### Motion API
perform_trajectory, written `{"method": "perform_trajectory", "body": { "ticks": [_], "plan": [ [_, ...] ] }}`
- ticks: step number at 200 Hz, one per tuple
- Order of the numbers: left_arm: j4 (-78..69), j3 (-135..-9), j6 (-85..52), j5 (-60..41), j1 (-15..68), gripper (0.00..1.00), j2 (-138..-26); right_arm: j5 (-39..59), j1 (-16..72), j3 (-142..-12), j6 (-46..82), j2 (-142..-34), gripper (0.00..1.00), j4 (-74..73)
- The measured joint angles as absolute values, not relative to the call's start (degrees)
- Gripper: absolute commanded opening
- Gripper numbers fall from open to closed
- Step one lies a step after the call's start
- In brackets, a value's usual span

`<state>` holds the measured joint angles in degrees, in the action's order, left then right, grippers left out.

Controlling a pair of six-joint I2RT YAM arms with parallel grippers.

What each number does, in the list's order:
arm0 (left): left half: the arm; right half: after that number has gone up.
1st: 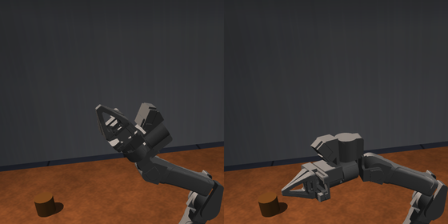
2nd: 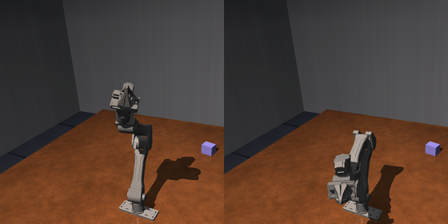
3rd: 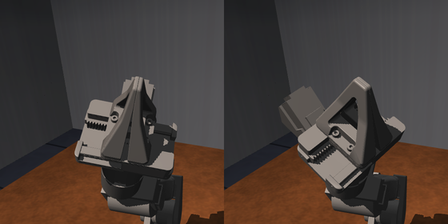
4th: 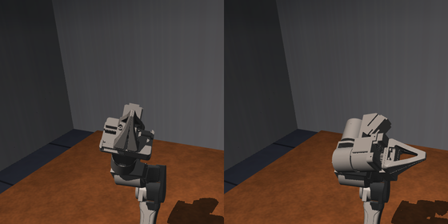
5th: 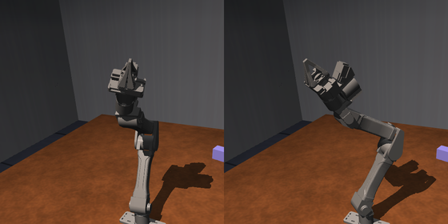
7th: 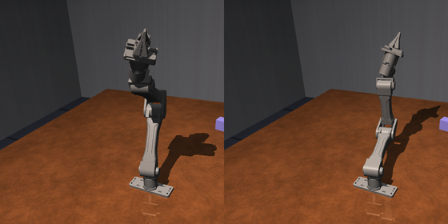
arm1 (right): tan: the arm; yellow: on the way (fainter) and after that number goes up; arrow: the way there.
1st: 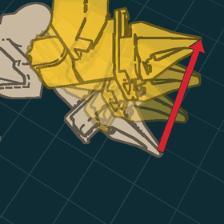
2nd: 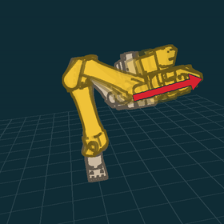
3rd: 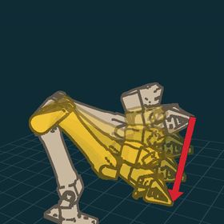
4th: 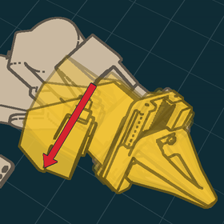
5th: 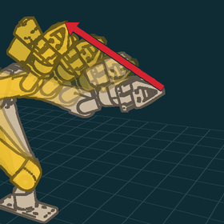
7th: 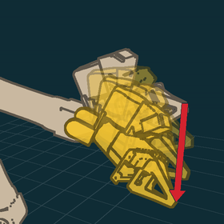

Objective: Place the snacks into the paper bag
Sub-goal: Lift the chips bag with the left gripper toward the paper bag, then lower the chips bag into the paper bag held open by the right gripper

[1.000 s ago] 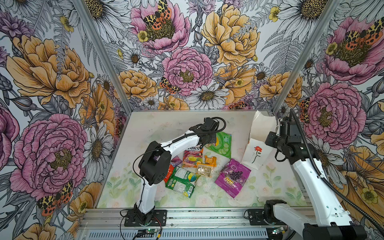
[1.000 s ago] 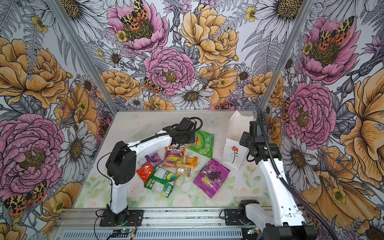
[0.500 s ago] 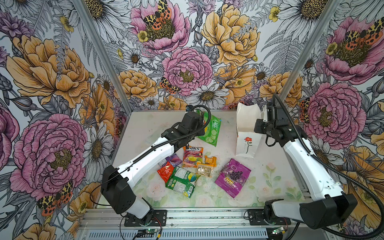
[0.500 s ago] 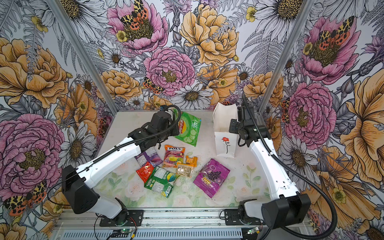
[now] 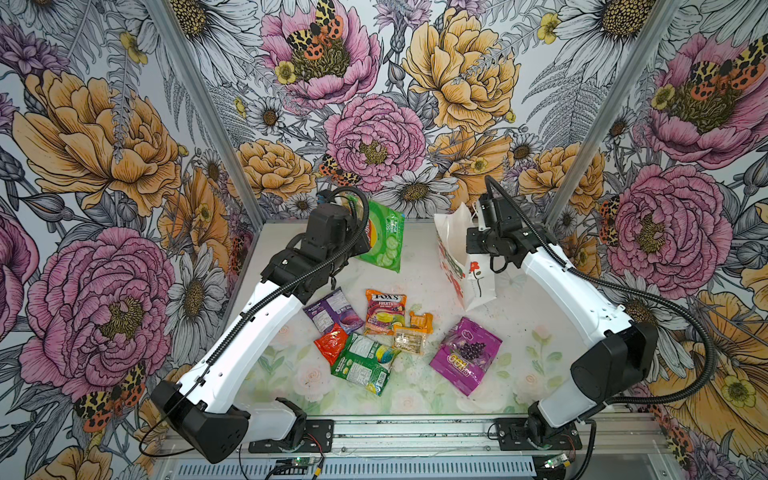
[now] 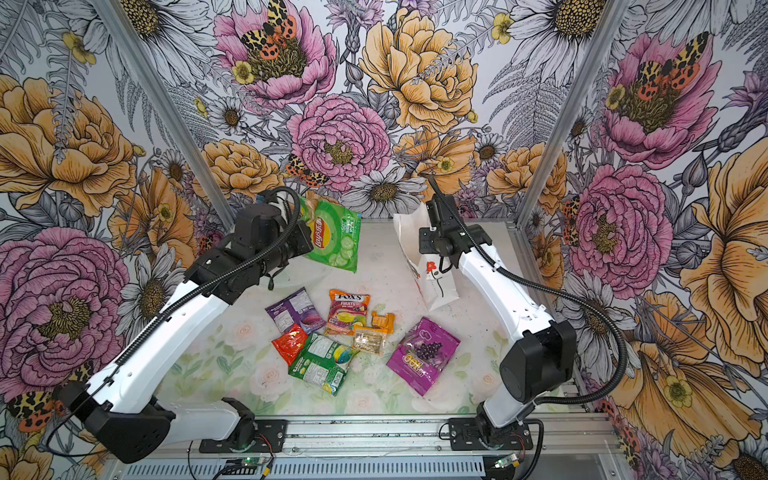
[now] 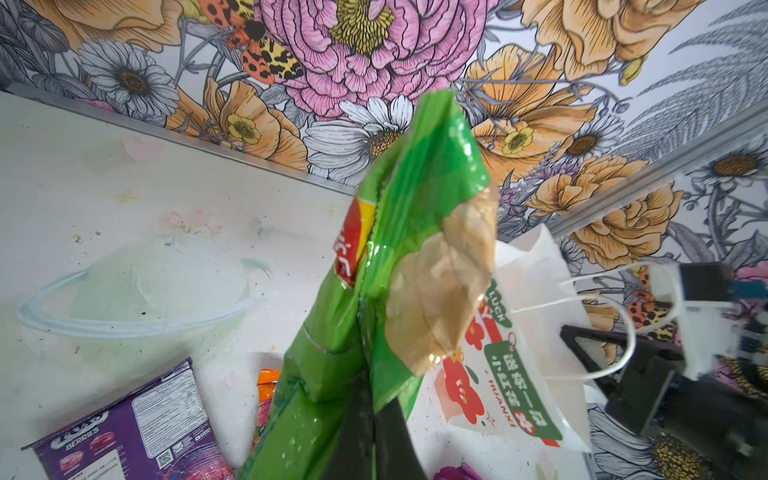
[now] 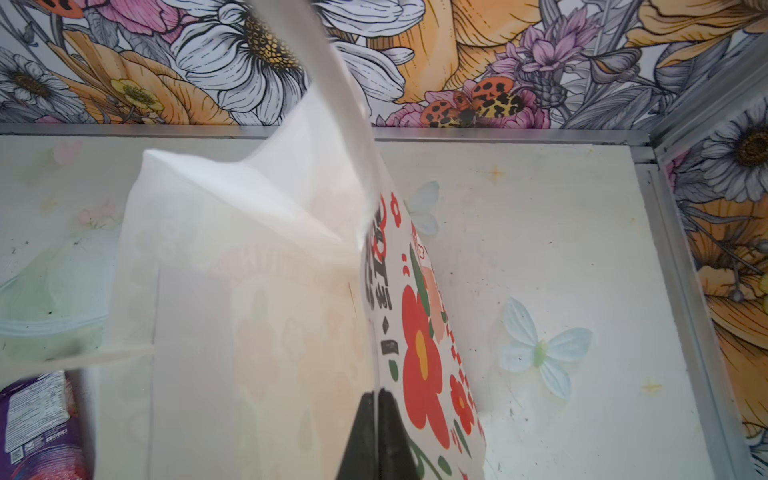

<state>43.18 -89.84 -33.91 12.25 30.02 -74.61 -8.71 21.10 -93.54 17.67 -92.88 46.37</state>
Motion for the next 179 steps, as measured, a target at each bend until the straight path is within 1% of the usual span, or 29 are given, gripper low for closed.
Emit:
{"method": "perform_trajectory", "body": {
  "ticks": [39,77,137,179],
  "plan": [
    [46.1,-100.2,-35.1,9.1,28.7,0.00,-74.4,-8.7,24.1,-96.6,17.5,-95.4,0.00,46.5],
    [46.7,-105.1,-37.9,6.4,28.7,0.00,-74.4,-8.7,26.6,-98.1,18.3,-96.4,0.00,46.5],
    [47.2,-104.8,-43.7,5.4,28.9,0.00,-74.4,-9.4,28.4,-99.2,23.1,-97.2,0.00,46.5],
    [43.7,-98.6,-48.2,4.1,30.0,0.00,-74.4,-11.9,30.3,-99.4,26.8,-97.2,0.00,46.4]
  ]
}}
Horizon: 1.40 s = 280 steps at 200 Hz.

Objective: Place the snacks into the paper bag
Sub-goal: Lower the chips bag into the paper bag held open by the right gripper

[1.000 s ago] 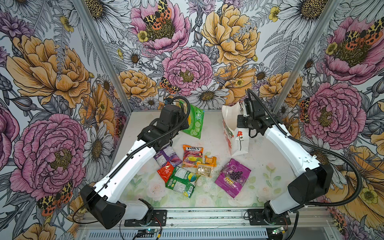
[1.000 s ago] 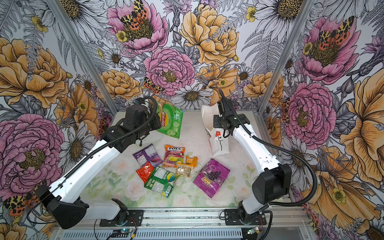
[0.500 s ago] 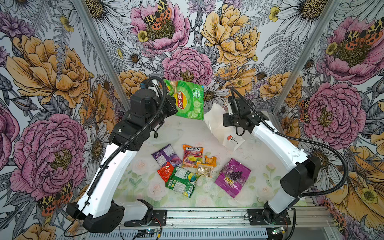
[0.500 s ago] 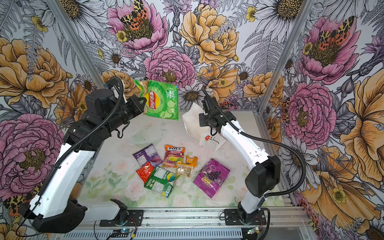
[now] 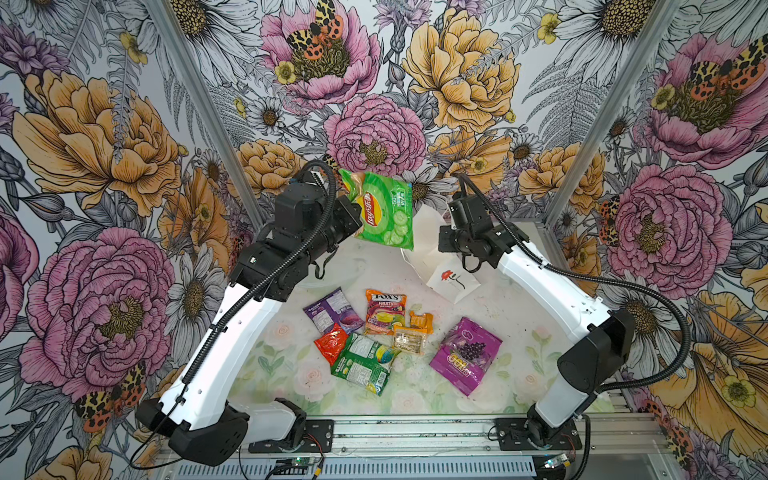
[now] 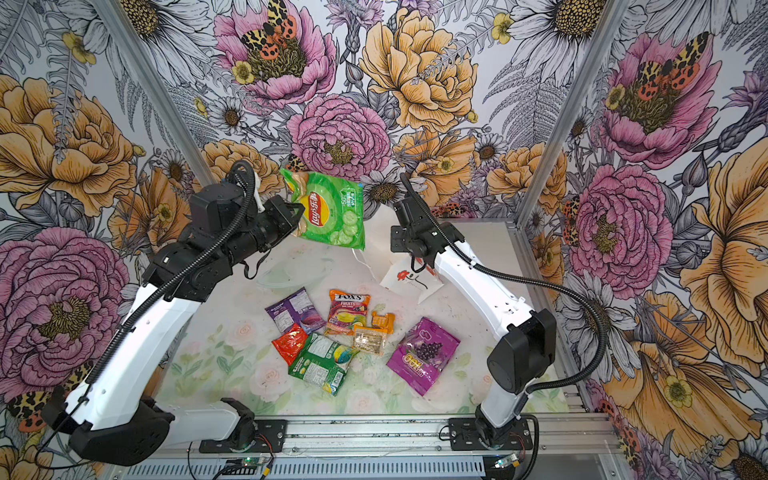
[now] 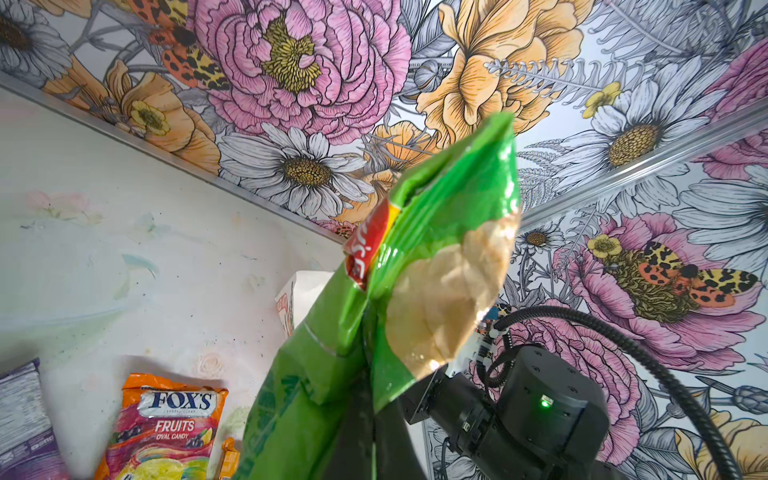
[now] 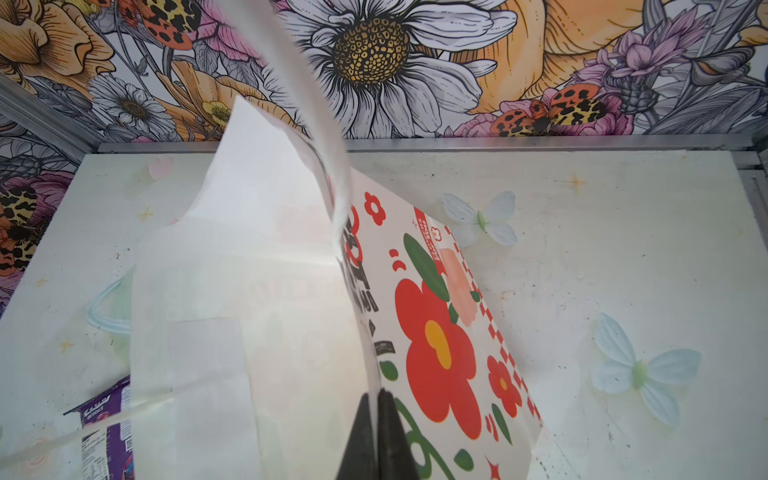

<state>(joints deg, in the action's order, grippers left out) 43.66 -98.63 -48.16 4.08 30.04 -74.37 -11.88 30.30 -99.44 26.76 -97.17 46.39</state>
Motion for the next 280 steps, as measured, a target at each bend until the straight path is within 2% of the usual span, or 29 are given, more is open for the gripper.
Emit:
{"method": "perform_trajectory", "body": {
  "ticks": [36,106,198,280],
  "plan": [
    [39.7,-93.2,-51.8,4.0,31.2,0.00,-74.4,-13.5,31.5,-99.4,29.2,-97.2,0.00,45.1],
    [36.6,-93.1,-52.3,5.1,33.3,0.00,-78.7,-15.4,32.7,-97.5,31.5,-97.1,0.00,42.9],
    [43.3,-98.3,-47.0,6.8,35.0,0.00,-88.2,-21.2,35.5,-96.9,30.7,-96.4,0.00,41.3],
    [45.6,-98.5,-46.5,6.5,34.3,0.00,-90.2,-27.4,41.4,-97.3,30.0,-96.5,0.00,41.3]
  ]
}}
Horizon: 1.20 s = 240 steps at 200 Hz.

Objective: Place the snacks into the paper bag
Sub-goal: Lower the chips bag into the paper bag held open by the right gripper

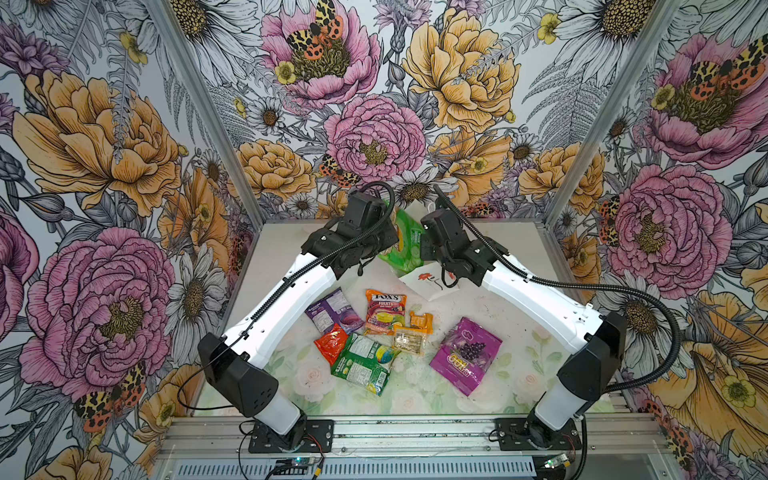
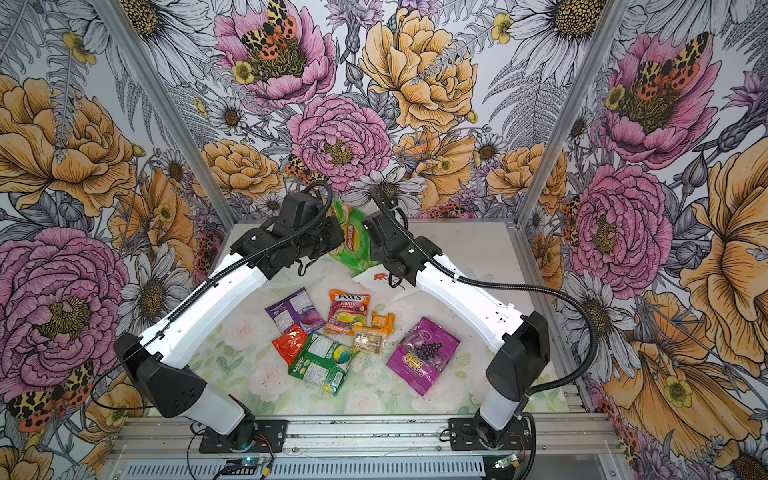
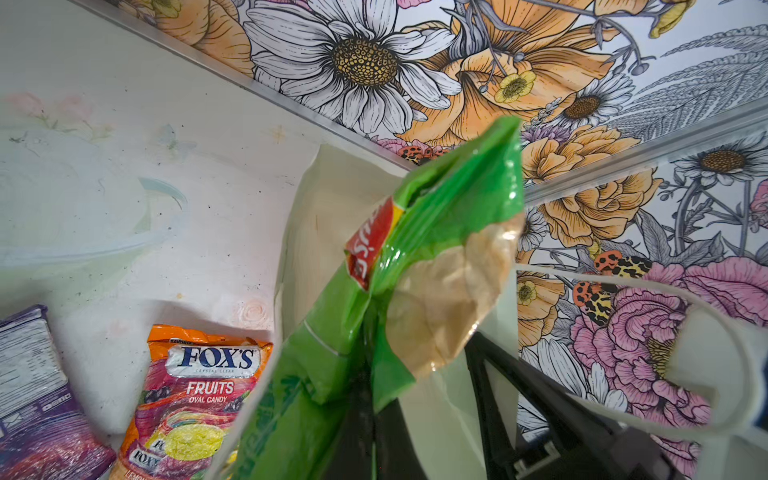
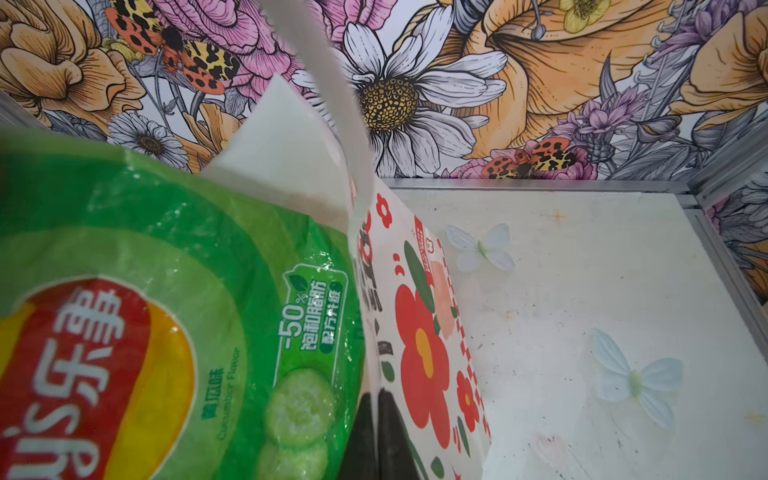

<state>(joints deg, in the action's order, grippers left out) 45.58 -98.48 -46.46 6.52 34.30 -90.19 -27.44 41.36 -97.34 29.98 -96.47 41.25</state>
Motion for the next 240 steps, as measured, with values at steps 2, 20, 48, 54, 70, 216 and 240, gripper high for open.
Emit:
{"method": "perform_trajectory", "body": {
  "ticks": [2,20,48,54,70,216,240],
  "plan": [
    [45.6,-98.5,-46.5,6.5,34.2,0.00,-90.3,-27.4,41.5,-97.3,30.0,-96.5,0.00,41.3],
    [45.4,-98.5,-46.5,6.3,33.6,0.00,-91.6,-28.0,42.5,-97.4,30.0,-96.5,0.00,41.3],
    [44.9,-98.5,-46.6,5.9,32.9,0.00,-93.8,-28.9,43.7,-97.5,30.0,-96.7,0.00,41.2],
    [44.8,-98.5,-46.6,5.9,32.8,0.00,-94.4,-28.9,44.0,-97.6,30.0,-96.8,0.00,41.3],
    [44.8,-98.5,-46.6,5.9,32.8,0.00,-95.5,-29.3,44.4,-97.7,30.0,-97.0,0.00,41.3],
    [43.0,-98.5,-48.2,4.8,33.4,0.24,-101.9,-31.7,44.6,-96.6,32.1,-97.6,0.00,41.0],
    [43.0,-98.5,-48.6,4.3,33.4,0.33,-101.9,-31.9,44.5,-95.9,32.1,-97.6,0.00,40.8]
  ]
}}
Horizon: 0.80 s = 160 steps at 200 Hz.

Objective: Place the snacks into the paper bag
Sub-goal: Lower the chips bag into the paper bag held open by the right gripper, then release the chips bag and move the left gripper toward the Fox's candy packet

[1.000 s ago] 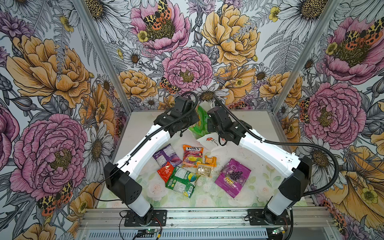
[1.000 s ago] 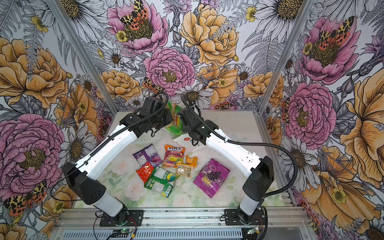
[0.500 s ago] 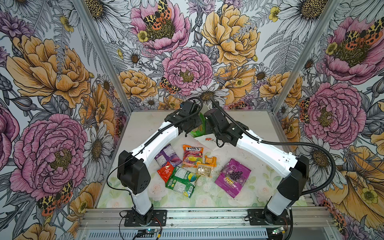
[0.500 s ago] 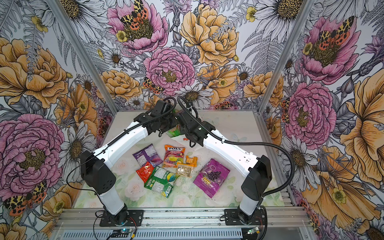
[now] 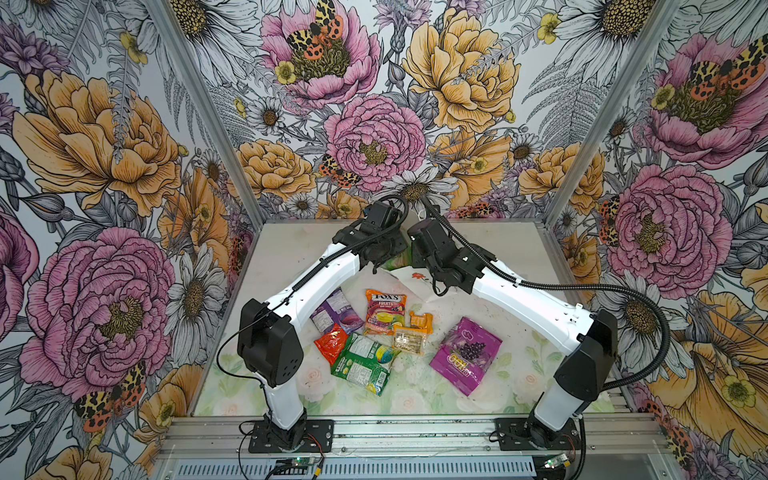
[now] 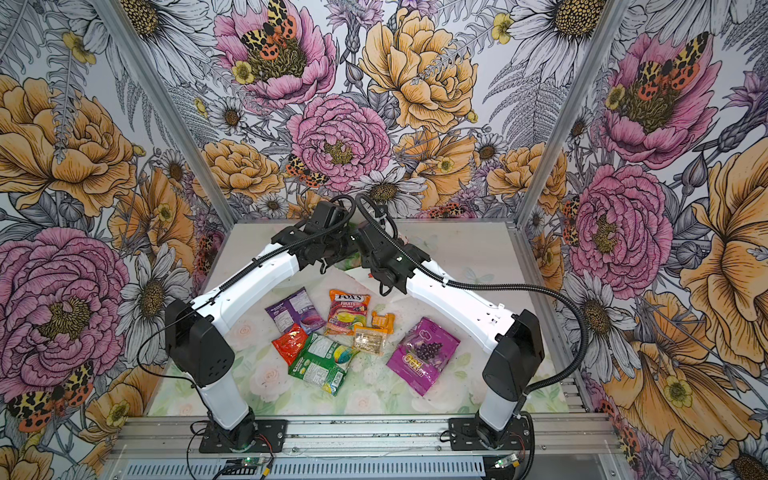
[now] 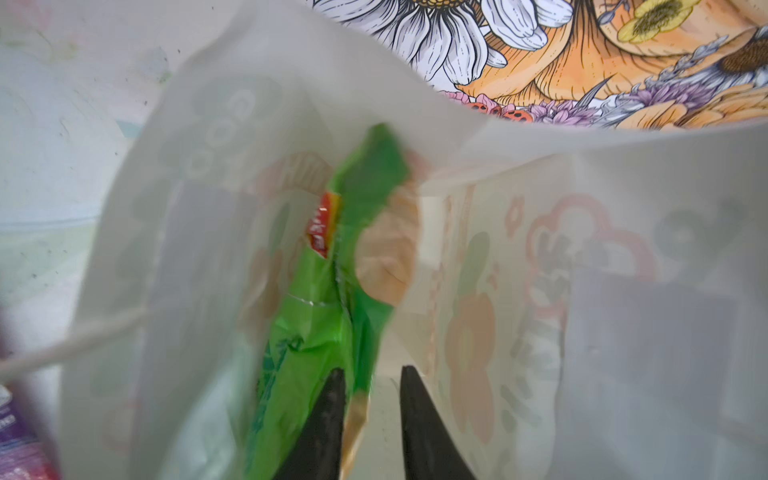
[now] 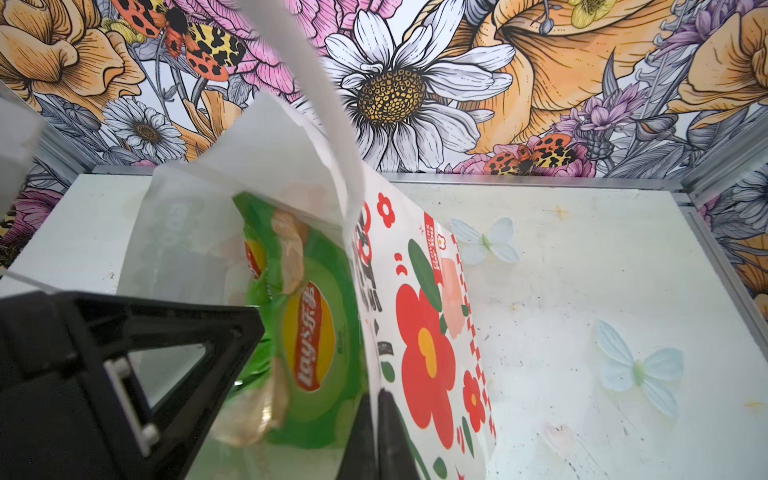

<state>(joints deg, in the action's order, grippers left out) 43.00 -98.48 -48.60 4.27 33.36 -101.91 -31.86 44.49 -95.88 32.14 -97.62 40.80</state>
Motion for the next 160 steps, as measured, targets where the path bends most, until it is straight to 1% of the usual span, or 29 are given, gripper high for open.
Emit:
{"method": "perform_trajectory", "body": {
  "ticks": [15,34,61,90,114,133,145,160],
  "plan": [
    [43.0,-98.5,-48.6,4.0,33.4,0.35,-101.9,-31.9,44.0,-95.4,32.1,-97.6,0.00,40.8],
    [43.0,-98.5,-48.5,3.9,33.4,0.41,-101.9,-31.9,42.9,-94.9,32.1,-97.4,0.00,40.8],
    [43.0,-98.5,-47.7,3.4,33.5,0.46,-101.5,-31.9,42.3,-94.9,32.1,-97.0,0.00,40.4],
    [43.0,-98.6,-45.8,2.7,34.1,0.55,-98.8,-31.7,41.4,-94.3,31.9,-96.6,0.00,40.4],
    [43.0,-98.6,-43.7,2.2,35.1,0.64,-93.6,-31.0,40.0,-93.8,31.7,-96.4,0.00,40.4],
    [42.2,-97.7,-41.9,2.1,35.9,0.70,-86.9,-30.2,38.6,-93.5,31.6,-96.3,0.00,40.4],
    [40.4,-95.4,-41.3,2.1,36.2,0.71,-82.0,-29.8,37.8,-93.4,31.4,-96.1,0.00,40.4],
    [38.7,-91.0,-40.5,2.6,36.2,0.76,-74.8,-29.6,37.1,-93.3,31.4,-95.9,0.00,40.4]
  ]
}}
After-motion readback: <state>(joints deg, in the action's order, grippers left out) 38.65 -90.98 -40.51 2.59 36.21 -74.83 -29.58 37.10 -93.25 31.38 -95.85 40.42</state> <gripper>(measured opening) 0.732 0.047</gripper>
